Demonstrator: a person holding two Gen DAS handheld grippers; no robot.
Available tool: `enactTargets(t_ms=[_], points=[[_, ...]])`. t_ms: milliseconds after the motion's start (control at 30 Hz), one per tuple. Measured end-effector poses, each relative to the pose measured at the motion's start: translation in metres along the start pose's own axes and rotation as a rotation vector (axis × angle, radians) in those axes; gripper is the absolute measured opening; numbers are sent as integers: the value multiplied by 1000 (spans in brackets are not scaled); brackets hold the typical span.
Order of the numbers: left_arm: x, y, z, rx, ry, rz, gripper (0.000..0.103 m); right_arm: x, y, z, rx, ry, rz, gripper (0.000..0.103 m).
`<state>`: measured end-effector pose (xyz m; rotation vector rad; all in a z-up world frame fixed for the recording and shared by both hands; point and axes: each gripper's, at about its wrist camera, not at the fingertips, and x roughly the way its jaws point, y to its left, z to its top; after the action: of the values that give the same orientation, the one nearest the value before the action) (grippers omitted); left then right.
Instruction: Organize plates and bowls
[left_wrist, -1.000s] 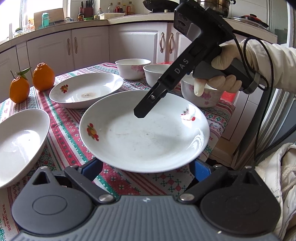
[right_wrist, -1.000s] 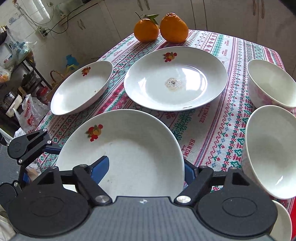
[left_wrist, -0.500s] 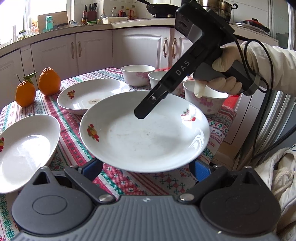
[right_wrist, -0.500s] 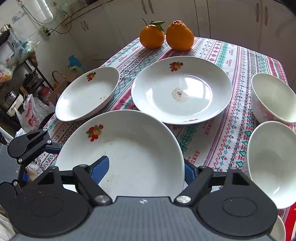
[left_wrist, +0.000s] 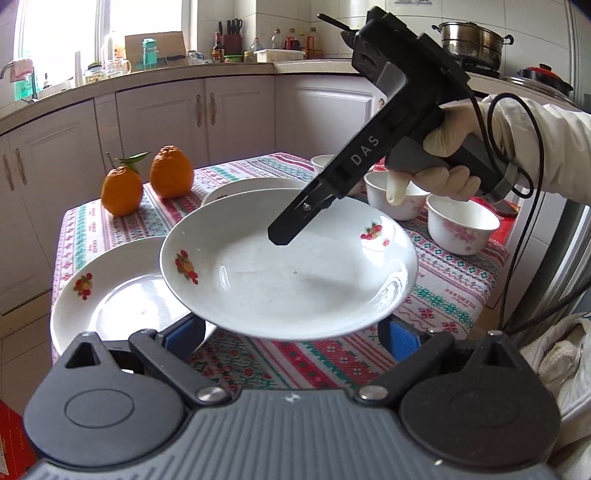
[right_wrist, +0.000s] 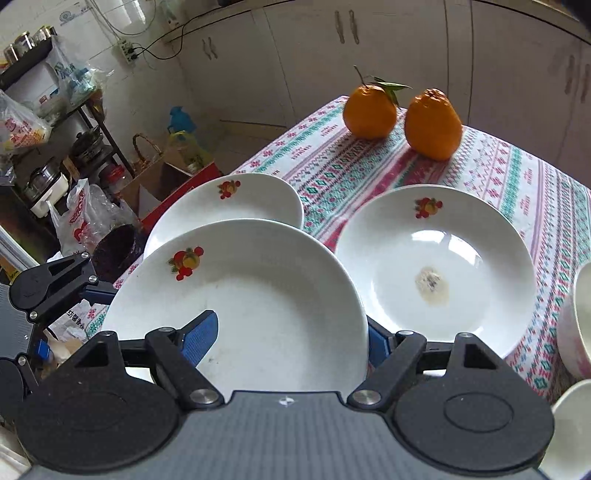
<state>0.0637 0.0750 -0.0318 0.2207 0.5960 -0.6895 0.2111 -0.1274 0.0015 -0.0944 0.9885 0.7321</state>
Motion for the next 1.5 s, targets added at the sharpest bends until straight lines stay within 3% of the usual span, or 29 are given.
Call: enactTargets(t_ms=[300, 667, 1500], points=[[-17, 46, -12, -72, 22, 109, 99, 55, 25, 51, -84, 25, 85, 85], [-15, 77, -21, -123, 30, 132, 99, 106, 31, 75, -85, 72, 110, 85], [-4, 90, -29, -162, 31, 108, 99, 101, 28, 74, -73, 67, 80, 85]])
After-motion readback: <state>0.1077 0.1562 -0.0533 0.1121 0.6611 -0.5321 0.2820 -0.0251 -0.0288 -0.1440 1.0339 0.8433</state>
